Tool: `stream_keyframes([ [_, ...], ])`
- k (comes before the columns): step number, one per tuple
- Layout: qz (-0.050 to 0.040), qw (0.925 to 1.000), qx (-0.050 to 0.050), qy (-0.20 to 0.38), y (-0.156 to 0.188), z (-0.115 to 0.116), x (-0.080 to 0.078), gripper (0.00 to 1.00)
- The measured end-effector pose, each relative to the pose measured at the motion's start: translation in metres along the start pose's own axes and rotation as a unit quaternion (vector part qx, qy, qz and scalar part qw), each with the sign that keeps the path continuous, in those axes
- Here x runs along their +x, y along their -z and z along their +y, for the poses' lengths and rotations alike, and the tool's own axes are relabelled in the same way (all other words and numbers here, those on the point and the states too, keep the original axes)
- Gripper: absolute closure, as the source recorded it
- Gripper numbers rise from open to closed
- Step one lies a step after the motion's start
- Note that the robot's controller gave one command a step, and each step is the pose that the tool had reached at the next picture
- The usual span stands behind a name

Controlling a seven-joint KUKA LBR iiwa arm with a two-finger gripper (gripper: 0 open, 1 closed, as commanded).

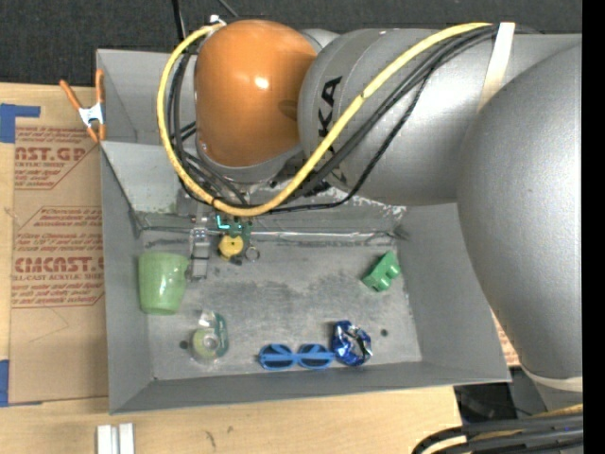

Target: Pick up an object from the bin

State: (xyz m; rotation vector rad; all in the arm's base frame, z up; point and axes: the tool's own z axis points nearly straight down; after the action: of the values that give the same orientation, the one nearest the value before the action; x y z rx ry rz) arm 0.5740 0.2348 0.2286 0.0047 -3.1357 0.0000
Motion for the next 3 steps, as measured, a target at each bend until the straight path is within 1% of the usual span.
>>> stream_keyframes([
  [1,-0.0072,0.9505,0.0,0.311,-0.157,0.009,0.014,0.0],
  [2,-0.0023,0.9148,0.0,0.404,-0.129,0.01,0.092,0.0],
  [3,-0.0032,0.8264,0.002,0.563,-0.129,-0.04,0.058,0.0],
])
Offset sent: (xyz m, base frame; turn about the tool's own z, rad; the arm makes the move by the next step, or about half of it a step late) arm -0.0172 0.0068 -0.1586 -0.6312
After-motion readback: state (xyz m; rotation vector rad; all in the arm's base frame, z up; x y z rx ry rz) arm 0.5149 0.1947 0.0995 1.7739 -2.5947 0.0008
